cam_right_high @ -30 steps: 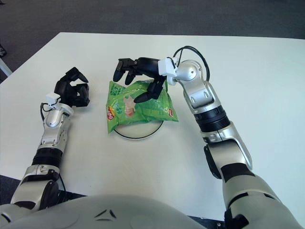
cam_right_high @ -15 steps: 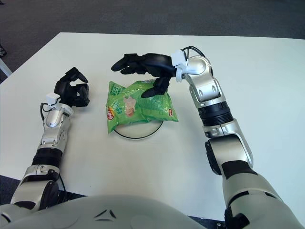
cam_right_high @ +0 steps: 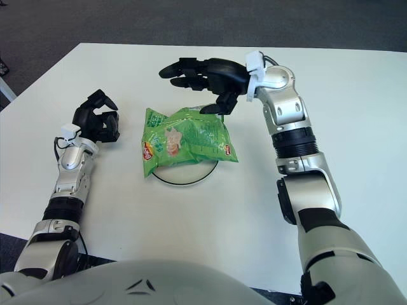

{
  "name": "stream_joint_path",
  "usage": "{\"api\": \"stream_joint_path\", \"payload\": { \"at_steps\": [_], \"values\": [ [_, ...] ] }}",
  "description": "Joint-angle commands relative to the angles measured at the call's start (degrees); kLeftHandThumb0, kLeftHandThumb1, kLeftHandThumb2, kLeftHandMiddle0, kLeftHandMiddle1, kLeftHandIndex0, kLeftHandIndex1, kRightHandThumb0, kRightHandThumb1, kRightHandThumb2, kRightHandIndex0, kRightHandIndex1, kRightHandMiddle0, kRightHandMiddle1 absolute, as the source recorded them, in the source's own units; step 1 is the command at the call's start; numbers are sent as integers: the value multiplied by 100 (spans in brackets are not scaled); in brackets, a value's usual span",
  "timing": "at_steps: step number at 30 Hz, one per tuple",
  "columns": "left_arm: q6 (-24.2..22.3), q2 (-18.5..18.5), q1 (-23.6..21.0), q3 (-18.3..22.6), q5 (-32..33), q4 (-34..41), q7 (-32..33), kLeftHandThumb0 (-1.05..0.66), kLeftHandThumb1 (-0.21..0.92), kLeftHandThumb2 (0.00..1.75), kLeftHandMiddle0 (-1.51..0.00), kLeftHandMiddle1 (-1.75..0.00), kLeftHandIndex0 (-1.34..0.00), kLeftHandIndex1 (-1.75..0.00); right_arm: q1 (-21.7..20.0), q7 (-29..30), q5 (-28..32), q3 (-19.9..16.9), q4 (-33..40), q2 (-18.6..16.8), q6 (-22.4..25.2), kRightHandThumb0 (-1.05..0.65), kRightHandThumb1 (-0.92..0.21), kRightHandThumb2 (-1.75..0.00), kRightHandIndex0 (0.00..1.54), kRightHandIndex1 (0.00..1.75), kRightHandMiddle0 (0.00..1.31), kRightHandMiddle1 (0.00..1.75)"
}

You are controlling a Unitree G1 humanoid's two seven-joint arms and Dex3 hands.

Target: Put the snack into the plate.

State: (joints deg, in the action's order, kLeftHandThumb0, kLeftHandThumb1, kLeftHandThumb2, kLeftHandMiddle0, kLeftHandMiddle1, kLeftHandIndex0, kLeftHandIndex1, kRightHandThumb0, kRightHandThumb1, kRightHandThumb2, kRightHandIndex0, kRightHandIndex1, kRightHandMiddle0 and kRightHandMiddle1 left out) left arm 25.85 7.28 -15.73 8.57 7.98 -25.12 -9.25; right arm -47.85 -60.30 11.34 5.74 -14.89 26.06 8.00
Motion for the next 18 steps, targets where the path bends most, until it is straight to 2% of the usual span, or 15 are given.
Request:
{"api": "stream_joint_path", "payload": {
  "at_steps": [1, 3, 5, 6, 9, 13, 18],
  "values": [
    [72, -429, 1085, -47, 13, -853, 8, -51, 25, 140, -137, -175, -67, -175, -28, 219, 111, -259, 65, 247, 635, -32, -14, -115, 8, 7, 0, 70],
    [76, -423, 1079, -44, 15, -865, 3, -51, 25, 140, -137, -175, -67, -175, 16, 295, 159, -347, 12, 279, 841, -21, -11, -122, 9, 8, 0, 74],
    [59, -415, 1067, -38, 16, -883, 7, -51, 25, 140, -137, -175, -67, -175, 194, 716, 229, -621, 15, 253, 1237, -10, -11, -129, 4, 29, 0, 80],
    [56, -414, 1062, -36, 13, -890, 14, -51, 25, 140, -137, -175, -67, -175, 257, 968, 217, -716, 95, 219, 1442, -8, -11, -131, 3, 34, 0, 82],
    [55, -416, 1056, -35, 5, -899, 28, -51, 26, 139, -137, -175, -67, -175, 337, 1415, 142, -801, 346, 148, 1764, -7, -14, -133, 1, 62, 0, 89],
    [39, -411, 1039, -31, 3, -918, 31, -50, 26, 139, -137, -175, -66, -175, 713, 2187, -89, -962, 531, -14, 1572, -15, -23, -129, 4, 85, 0, 101],
    [42, -411, 1039, -32, -5, -908, 47, -50, 26, 139, -138, -175, -66, -175, 995, 2938, -144, -1095, 670, -278, 1428, -20, -32, -126, 9, 100, 0, 113]
  ]
}}
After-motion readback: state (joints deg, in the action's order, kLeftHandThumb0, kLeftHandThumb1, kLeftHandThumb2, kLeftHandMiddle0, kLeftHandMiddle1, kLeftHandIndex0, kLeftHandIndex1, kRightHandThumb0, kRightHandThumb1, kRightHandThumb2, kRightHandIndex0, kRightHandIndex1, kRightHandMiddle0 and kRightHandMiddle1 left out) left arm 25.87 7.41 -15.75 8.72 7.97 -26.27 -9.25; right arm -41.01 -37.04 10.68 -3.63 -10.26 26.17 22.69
